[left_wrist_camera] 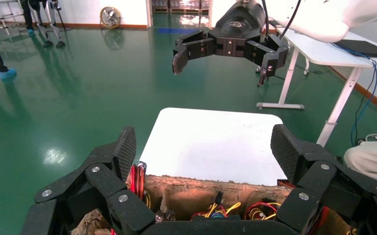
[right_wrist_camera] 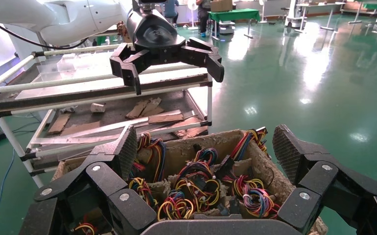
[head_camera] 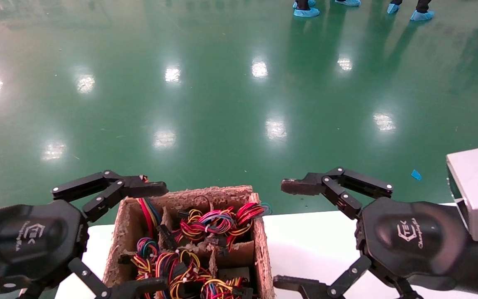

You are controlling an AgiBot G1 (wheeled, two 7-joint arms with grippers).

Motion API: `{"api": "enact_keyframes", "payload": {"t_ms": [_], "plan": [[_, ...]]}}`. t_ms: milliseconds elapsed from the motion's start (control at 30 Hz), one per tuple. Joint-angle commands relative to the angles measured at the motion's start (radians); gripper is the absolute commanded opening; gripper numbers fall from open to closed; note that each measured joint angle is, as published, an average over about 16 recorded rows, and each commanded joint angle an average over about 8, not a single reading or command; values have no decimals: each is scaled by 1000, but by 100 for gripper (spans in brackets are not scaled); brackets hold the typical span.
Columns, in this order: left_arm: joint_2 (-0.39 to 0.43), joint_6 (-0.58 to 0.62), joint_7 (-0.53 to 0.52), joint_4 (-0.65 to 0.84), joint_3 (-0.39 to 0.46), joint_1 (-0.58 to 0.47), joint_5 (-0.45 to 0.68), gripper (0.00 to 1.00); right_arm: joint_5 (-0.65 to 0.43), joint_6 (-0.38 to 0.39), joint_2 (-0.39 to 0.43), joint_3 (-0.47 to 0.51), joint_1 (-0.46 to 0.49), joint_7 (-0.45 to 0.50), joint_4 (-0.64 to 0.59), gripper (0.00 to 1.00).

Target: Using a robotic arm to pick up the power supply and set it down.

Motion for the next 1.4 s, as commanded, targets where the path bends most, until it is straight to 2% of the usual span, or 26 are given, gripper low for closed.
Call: {"api": "enact_keyframes", "payload": {"t_ms": [33, 133, 200, 1033, 1233, 1400], "plan": [[0, 0, 0, 0, 0, 0, 0, 53, 0, 0, 0, 0, 0, 0, 0, 100], [0, 0, 0, 0, 0, 0, 0, 15, 0, 0, 0, 0, 0, 0, 0, 100], [0, 0, 0, 0, 0, 0, 0, 0, 0, 0, 0, 0, 0, 0, 0, 100], [0, 0, 0, 0, 0, 0, 0, 0, -21, 9, -6, -7, 6, -5, 6, 100], [0, 0, 0, 1, 0, 0, 0, 0, -88, 41, -50, -41, 14, -20, 2, 100], [0, 0, 0, 1, 0, 0, 0, 0, -153, 65, -123, -86, 22, -39, -29, 100]]}}
